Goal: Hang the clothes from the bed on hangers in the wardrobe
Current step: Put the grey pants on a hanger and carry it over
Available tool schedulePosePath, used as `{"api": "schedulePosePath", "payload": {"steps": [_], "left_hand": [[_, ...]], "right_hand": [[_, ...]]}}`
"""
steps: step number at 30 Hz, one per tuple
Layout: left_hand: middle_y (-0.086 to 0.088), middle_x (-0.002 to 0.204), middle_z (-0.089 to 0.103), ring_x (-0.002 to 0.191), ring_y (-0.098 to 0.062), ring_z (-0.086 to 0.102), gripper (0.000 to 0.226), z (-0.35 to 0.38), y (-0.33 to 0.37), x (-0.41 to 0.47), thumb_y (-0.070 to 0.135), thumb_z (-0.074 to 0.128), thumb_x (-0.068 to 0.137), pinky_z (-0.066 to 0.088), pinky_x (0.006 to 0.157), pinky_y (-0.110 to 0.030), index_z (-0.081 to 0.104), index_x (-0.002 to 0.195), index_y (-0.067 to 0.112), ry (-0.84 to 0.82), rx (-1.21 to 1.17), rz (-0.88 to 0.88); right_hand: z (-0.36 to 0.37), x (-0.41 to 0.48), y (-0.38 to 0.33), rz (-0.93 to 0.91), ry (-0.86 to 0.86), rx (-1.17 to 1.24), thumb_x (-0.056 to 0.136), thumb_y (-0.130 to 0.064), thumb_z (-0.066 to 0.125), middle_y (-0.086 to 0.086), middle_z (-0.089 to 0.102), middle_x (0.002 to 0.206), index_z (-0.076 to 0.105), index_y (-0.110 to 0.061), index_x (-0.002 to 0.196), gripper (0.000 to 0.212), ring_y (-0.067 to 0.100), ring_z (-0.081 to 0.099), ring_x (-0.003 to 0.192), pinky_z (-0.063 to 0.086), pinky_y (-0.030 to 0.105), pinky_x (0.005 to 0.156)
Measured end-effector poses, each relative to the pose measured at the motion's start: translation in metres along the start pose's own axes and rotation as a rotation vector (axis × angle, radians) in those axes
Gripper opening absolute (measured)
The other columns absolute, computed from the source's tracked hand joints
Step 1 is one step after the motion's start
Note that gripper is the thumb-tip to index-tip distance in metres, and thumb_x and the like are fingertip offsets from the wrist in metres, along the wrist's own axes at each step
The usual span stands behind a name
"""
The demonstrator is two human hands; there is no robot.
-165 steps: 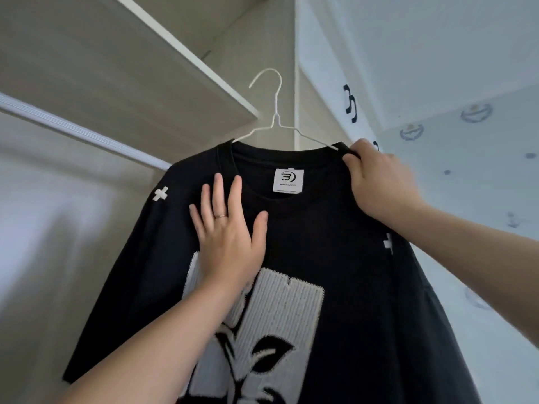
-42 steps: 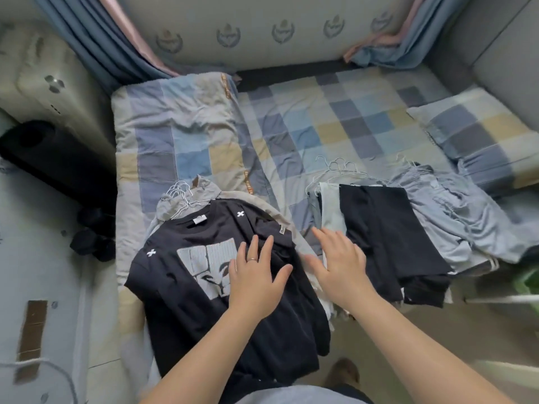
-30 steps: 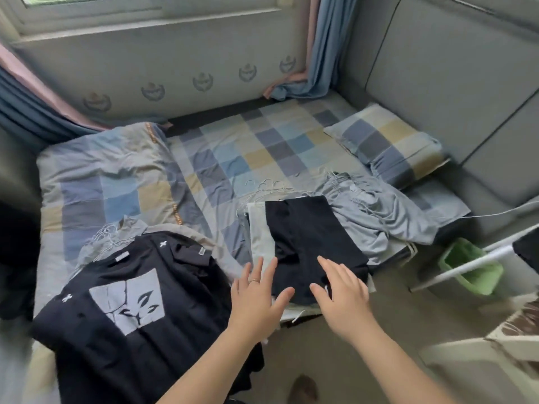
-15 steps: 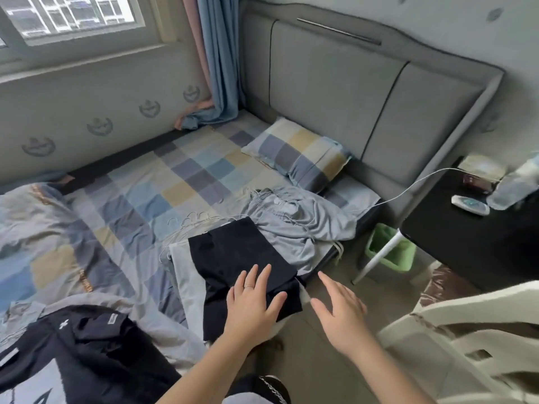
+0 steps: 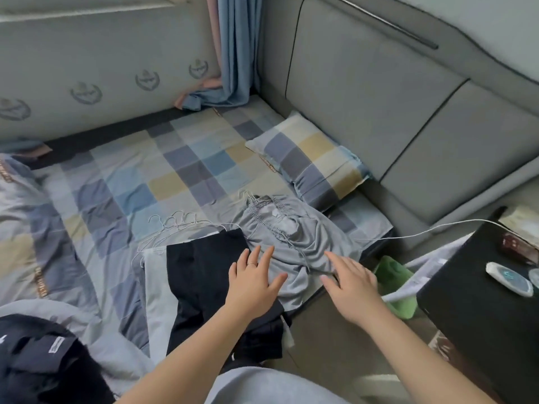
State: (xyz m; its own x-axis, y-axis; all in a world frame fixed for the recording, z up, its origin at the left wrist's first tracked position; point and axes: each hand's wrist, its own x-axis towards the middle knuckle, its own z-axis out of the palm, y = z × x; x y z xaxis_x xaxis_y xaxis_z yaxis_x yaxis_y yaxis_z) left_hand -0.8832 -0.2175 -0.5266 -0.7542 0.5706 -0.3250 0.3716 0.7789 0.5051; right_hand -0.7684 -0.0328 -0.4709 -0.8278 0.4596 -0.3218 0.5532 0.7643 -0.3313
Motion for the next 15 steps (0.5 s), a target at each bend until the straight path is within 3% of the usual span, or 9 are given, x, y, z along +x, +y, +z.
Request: {"api": "schedulePosePath", "payload": {"steps": [8,15], "left_hand": [[0.006,0.167,0.009,0.154,-0.021,-0.001,0.068,-0.013,-0.007,0.05,0.066,0.031,0.098,0.008,0.123,-0.047,0.008,0.157,0.041,0.041,-0.075,-0.174],[0.005,0.167,0.012,0.154,-0.022,0.001,0.068,-0.011,-0.004,0.092,0.063,0.033,0.099,0.011,0.121,-0.045,0.011,0.158,0.038,0.101,-0.168,-0.381]], "right_hand": [[-0.024,0.087,0.005,0.01,-0.107,0.045,0.098,-0.049,0.04,-0.008,0.032,0.155,0.023,-0.038,0.151,0.056,0.016,0.025,0.144,0.019,0.041,0.114],[-0.037,0.176,0.014,-0.106,-0.236,0.016,0.098,-0.048,0.041,-0.011,0.029,0.157,0.022,-0.042,0.15,0.056,0.016,0.022,0.145,0.016,0.044,0.115]]}}
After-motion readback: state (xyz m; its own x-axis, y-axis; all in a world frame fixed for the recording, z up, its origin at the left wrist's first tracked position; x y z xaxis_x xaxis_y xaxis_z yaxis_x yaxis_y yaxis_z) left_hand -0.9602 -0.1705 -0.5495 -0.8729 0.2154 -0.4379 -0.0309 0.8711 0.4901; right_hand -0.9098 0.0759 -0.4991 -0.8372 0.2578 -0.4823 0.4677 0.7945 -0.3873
